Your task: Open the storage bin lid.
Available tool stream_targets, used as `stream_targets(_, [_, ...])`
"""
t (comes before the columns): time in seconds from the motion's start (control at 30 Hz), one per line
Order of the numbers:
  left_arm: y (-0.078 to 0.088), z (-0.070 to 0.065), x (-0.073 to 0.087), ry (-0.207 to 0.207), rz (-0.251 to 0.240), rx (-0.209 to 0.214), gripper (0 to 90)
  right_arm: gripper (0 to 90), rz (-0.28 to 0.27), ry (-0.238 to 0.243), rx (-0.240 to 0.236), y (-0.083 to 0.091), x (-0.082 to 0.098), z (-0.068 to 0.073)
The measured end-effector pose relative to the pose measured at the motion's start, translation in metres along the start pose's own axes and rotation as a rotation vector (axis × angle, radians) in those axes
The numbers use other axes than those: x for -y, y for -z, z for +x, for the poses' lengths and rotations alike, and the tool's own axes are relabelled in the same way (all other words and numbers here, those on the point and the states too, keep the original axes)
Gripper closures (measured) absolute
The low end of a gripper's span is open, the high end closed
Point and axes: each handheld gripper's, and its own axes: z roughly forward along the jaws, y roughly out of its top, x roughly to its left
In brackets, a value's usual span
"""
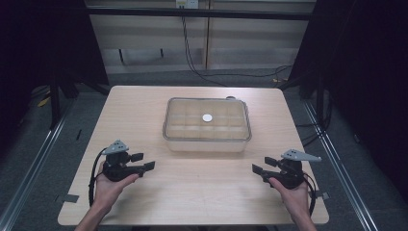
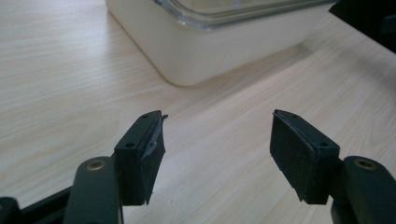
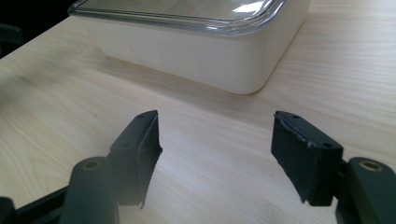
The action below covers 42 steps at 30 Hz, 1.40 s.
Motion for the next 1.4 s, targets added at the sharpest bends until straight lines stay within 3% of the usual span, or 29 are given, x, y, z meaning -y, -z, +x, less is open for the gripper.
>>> stream_targets(0.17, [-0.006,0.0,-0.009,-0.013,0.011,-0.014,35.4,33.4,0.019,-0.001,-0.015,-0.001,-0.01,-0.003])
stream_targets(0.23, [-0.006,-0.001,-0.012,-0.01,-0.001,0.004,35.6,34.7,0.019,0.002,-0.023,-0.001,-0.017,-0.005])
stream_targets(0.27, [-0.005,-0.002,-0.015,-0.016,0.018,-0.039,35.8,35.7,0.014,0.001,-0.029,-0.002,-0.023,-0.006])
stream_targets(0.3, [-0.005,-0.002,-0.015,-0.016,0.018,-0.039,35.8,35.7,0.016,0.002,-0.028,-0.002,-0.026,-0.006])
stream_targets(0.4, [-0.003,0.001,-0.022,-0.022,0.008,-0.024,37.0,35.7,0.02,0.01,-0.034,-0.003,-0.032,-0.006])
stream_targets(0.47, [-0.003,0.005,-0.027,0.003,-0.004,-0.018,37.5,35.7,0.017,0.013,-0.037,-0.006,-0.041,-0.006])
stream_targets(0.63, [-0.005,0.005,-0.029,-0.013,-0.01,-0.006,34.2,35.6,0.016,0.035,-0.027,-0.011,-0.049,-0.006])
stream_targets(0.83, [-0.007,0.011,-0.035,0.016,-0.033,0.015,34.2,35.2,0.003,0.011,-0.041,-0.014,-0.059,-0.012])
stream_targets(0.9, [-0.009,0.014,-0.039,0.01,-0.018,0.014,35.6,34.4,0.01,0.005,-0.05,-0.016,-0.063,-0.014])
stream_targets(1.07, [-0.014,0.021,-0.051,0.041,-0.03,0.001,37.6,28.2,0.039,-0.009,-0.042,-0.022,-0.076,-0.02])
stream_targets(1.17, [-0.017,0.023,-0.059,0.017,-0.015,-0.019,36.0,26.1,0.042,-0.028,-0.061,-0.025,-0.08,-0.022])
stream_targets(1.4, [-0.017,0.026,-0.079,0.014,-0.032,-0.026,32.5,26.5,0.099,0.015,-0.056,-0.04,-0.099,-0.021])
